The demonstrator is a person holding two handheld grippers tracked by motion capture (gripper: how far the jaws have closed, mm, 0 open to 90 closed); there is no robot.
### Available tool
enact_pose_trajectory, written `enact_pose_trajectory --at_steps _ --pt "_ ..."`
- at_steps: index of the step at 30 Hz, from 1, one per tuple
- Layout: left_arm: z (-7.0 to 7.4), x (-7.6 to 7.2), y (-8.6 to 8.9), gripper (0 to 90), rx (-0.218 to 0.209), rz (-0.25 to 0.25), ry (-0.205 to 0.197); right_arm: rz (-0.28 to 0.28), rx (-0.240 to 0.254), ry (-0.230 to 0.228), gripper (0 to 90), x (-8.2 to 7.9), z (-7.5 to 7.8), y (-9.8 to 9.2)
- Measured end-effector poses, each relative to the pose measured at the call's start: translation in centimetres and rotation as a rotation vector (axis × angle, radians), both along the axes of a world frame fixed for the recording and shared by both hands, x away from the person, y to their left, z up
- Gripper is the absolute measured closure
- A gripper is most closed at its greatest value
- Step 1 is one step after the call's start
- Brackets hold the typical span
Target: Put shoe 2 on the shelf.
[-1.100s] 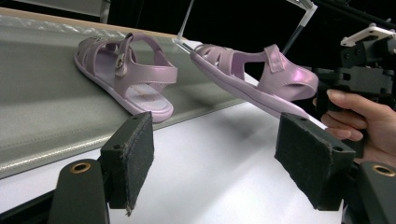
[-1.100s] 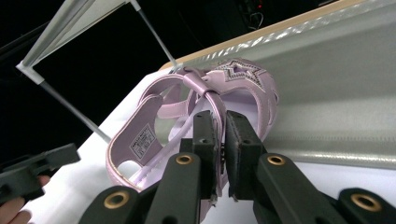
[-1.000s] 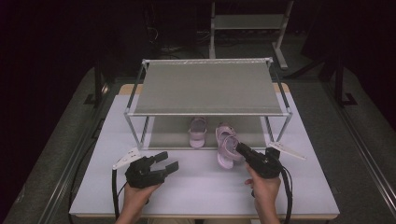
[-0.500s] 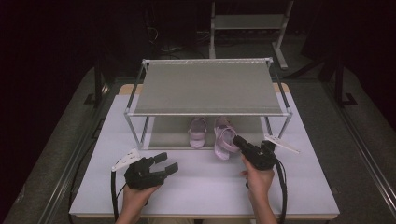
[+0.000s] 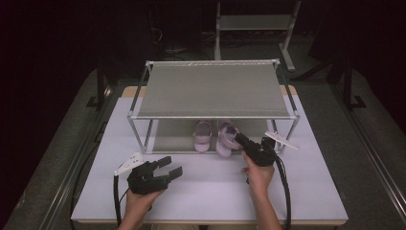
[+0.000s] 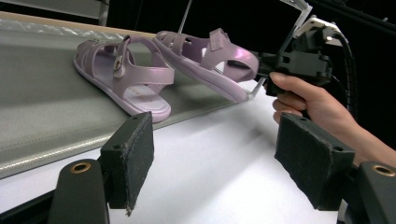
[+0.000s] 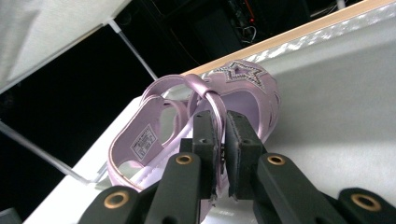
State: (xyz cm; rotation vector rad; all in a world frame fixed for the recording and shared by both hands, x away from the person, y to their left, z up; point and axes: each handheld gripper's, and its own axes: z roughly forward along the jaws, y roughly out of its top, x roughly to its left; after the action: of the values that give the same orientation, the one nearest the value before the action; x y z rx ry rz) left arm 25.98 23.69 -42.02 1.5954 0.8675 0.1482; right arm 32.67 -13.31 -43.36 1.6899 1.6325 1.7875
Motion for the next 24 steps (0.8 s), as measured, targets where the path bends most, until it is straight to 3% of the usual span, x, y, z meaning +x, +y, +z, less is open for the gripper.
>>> enact_pose_trajectory --at_steps 9,16,24 --pt "0.0 0.0 0.0 27.8 -0.001 -0.004 0.000 -0.017 -0.009 0.021 82.6 1.7 -1.0 0.0" --pt "0.0 0.0 -0.1 27.7 -0.004 -0.005 0.000 -0.015 -0.053 0.033 82.7 3.0 -0.9 0.5" --pt "0.0 0.0 -0.1 27.7 -0.006 -0.008 0.000 -0.025 -0.070 0.026 82.7 3.7 -1.5 0.4"
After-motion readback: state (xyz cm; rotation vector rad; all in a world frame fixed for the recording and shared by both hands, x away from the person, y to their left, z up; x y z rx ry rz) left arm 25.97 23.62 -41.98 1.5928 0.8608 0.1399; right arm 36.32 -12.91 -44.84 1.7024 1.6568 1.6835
